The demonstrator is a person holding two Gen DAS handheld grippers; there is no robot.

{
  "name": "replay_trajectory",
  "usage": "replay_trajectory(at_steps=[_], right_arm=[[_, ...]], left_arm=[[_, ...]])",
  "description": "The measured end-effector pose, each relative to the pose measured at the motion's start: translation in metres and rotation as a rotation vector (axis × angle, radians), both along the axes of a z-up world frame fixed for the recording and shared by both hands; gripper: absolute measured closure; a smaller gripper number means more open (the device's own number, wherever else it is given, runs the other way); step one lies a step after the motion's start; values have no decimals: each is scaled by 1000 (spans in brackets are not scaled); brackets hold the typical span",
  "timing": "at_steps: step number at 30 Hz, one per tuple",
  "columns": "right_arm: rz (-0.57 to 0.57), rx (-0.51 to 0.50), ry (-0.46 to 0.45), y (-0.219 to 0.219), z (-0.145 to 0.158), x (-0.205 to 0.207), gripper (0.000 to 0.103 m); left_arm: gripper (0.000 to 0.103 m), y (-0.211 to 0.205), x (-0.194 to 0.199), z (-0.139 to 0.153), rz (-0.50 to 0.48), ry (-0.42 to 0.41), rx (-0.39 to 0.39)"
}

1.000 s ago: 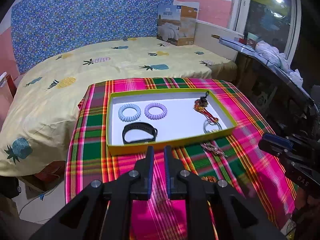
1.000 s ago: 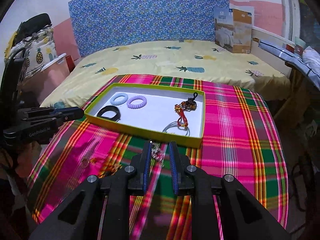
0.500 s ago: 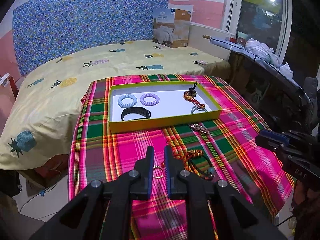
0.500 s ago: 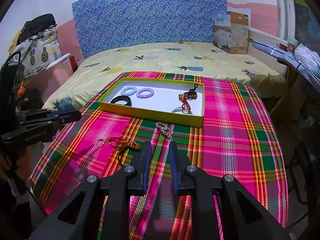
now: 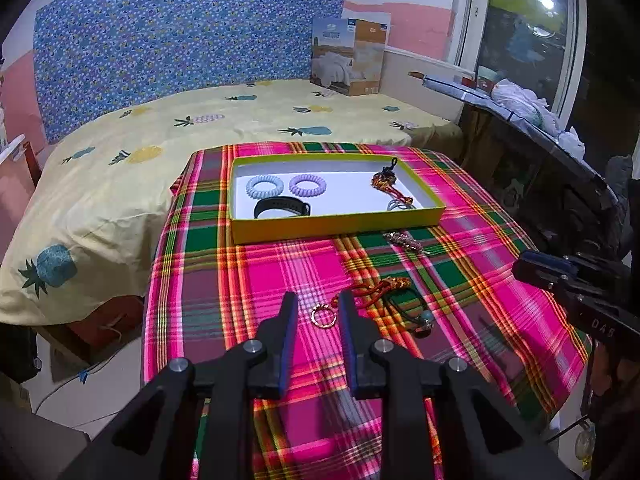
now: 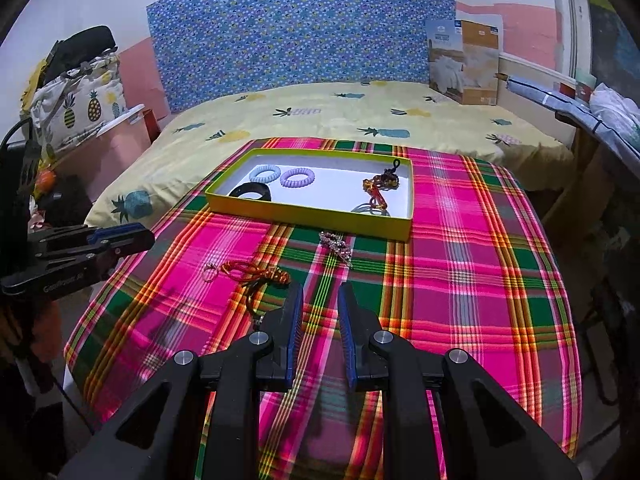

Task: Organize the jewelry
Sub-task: 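Move both open tools back over the remaining jewelry on the cloth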

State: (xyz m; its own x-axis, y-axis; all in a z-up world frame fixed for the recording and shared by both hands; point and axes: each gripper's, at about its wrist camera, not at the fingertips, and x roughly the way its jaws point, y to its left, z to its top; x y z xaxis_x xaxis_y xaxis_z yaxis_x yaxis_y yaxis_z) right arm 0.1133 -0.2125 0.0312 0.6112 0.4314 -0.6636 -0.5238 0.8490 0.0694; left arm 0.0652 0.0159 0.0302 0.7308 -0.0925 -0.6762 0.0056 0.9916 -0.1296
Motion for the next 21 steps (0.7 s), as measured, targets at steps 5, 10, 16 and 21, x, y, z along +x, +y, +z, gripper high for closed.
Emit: replay_trajectory(at_steps=[5, 10, 16, 21], right_arm=[[5, -2, 8, 1, -4, 3, 85], [9, -2, 16, 1, -7, 5, 85], [12, 1, 26, 3, -10, 9, 84], [27, 2, 38, 6, -15, 12, 84]], left_arm=[[81, 1, 0, -6, 2, 14, -2], [81, 0, 3, -13, -3, 33, -3], [77, -4, 7, -21, -21, 53, -5], [76, -9, 14, -31, -39, 79, -3]])
